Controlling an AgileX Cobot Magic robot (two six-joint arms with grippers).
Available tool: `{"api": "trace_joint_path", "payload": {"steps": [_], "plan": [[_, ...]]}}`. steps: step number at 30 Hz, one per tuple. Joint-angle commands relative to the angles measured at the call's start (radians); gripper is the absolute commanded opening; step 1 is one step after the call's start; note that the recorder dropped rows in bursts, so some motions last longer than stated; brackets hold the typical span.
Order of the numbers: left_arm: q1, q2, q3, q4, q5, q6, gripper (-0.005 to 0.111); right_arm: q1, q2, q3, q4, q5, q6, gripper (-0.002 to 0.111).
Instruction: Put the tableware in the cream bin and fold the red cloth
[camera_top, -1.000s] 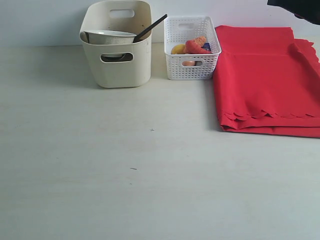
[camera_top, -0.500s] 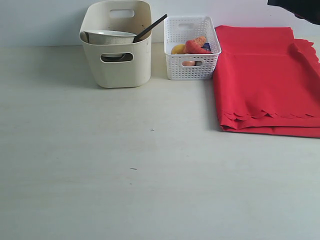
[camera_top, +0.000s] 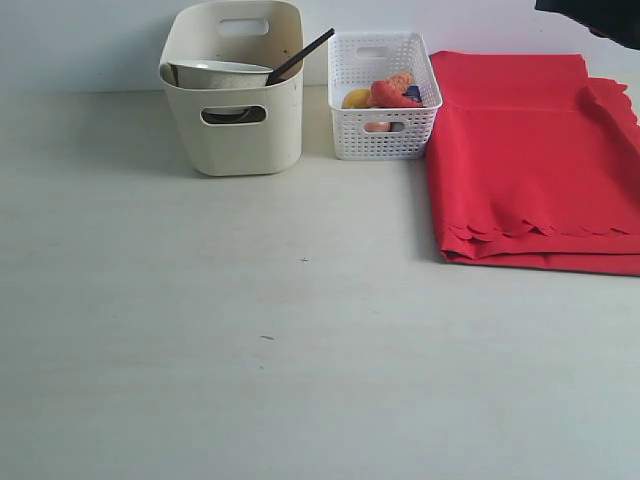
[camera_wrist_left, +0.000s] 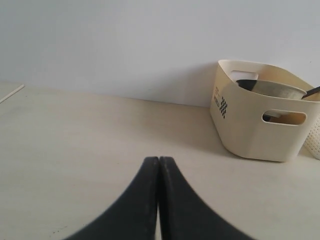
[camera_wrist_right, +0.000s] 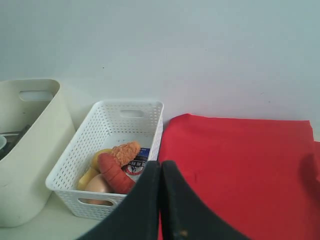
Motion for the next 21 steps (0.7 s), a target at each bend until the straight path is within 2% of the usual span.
{"api": "trace_joint_path", "payload": {"steps": [1,21], "plan": [[0.001,-0.007,0.001,-0.023,0.005,0.009,0.003,0.000,-0.005,0.003,-0.004,-0.009,0.000,0.000],[0.001,-0.007,0.001,-0.023,0.009,0.038,0.003,0.000,-0.005,0.003,-0.004,-0.009,0.000,0.000]]}}
